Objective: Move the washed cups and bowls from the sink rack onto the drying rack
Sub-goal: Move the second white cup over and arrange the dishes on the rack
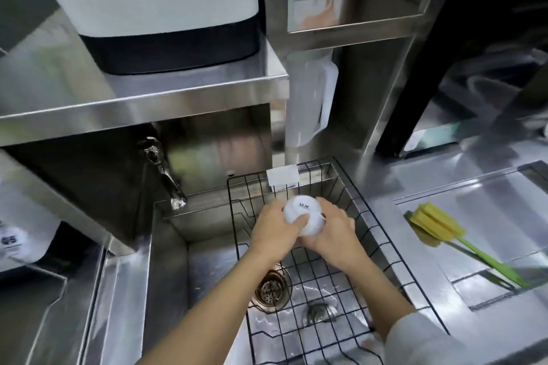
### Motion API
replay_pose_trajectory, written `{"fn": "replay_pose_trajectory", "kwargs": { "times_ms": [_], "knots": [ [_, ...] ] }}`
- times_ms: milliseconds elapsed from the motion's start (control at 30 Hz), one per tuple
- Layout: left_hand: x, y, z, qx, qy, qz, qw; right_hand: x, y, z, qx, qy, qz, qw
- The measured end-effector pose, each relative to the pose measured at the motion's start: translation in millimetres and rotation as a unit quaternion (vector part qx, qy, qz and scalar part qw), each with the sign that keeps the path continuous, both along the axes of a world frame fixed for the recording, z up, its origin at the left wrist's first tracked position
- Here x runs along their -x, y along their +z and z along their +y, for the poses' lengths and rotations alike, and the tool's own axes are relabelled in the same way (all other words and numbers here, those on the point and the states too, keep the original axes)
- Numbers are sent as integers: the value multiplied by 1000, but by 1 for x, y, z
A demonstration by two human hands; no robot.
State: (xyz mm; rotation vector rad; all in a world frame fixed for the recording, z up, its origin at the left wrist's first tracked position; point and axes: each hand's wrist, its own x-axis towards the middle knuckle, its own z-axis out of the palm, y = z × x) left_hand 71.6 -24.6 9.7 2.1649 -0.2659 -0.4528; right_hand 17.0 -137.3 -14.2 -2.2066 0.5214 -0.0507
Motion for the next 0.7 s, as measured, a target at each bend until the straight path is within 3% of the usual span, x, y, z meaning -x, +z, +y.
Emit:
{"fn": "replay_pose_trajectory", "kwargs": {
  "times_ms": [267,533,700],
  "knots": [
    [21,98,89,101,14,-138,985,25,116,71,20,65,-125,990],
    [44,183,236,171,57,-246,952,24,197,206,31,123,-231,965],
    [42,206,343,155,106,-294,937,7,223,309,39,189,-281,940]
  ]
}}
